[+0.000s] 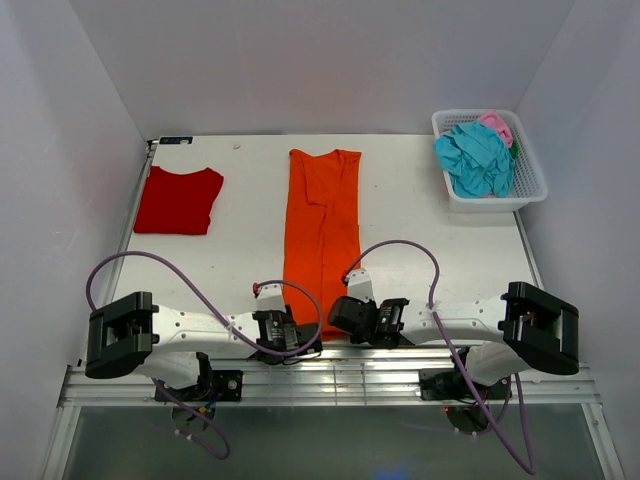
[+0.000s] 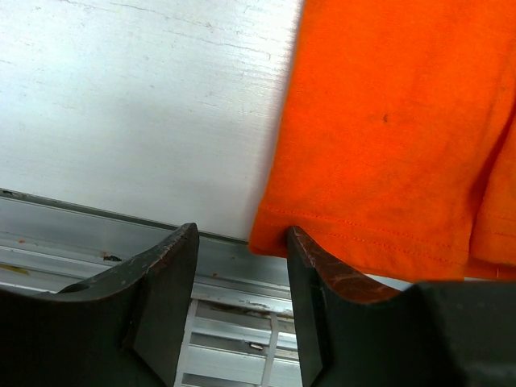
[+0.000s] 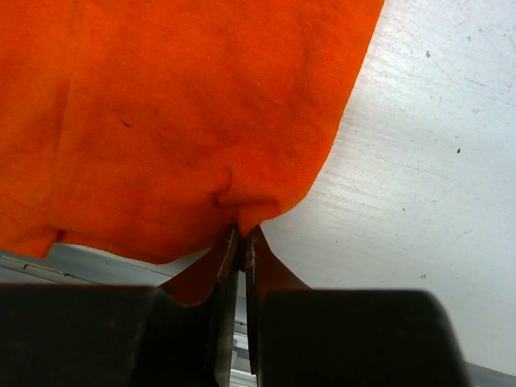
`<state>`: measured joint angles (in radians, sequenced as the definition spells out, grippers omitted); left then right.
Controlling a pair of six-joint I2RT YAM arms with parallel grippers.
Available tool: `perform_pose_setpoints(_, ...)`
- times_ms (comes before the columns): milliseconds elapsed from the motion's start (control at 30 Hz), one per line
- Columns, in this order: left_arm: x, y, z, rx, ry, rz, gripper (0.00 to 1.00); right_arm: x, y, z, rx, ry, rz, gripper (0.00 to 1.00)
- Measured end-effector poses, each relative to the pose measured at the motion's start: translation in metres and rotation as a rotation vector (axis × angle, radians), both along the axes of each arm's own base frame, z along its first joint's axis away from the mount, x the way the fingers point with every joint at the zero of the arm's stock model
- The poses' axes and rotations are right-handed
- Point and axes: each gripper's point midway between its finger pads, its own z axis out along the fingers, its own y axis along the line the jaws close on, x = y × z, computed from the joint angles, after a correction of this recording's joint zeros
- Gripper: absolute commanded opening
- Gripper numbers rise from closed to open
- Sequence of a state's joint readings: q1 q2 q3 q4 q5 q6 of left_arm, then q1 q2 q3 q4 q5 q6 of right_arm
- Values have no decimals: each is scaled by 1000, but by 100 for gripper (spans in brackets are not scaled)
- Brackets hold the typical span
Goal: Fold and stack the t-shirts
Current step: Grab the bottom of the folded rectangular tshirt with both arms
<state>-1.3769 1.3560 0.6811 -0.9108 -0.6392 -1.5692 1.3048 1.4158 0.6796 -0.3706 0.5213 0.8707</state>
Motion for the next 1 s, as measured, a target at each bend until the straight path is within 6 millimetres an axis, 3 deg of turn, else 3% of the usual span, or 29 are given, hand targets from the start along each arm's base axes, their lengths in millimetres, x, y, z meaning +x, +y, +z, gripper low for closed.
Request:
perform_pose_setpoints(433,3,-8,-9,-37,-19,-45,54,0,0,0,-2,-3,2,8)
perform_pose_setpoints(533,4,-9,-10,-44,-26,-53,41,-1,0,0,-3,-4,2,8)
perform_pose_setpoints(567,5,-10,-10,-48,-29,-54,25,-1,0,0,-3,-5,2,8)
perform_pose_setpoints(667,6,-17,-9,-79,-37,-54,4,-1,0,0,-3,-5,2,8)
perform_pose_setpoints(733,6,-18,-9,-85,-38,-55,0,-1,0,0,-4,-5,2,8)
perform_pose_setpoints(1000,7,-19,-8,-72,-35,-59,0,-1,-1,1,-2,-8,-8,8)
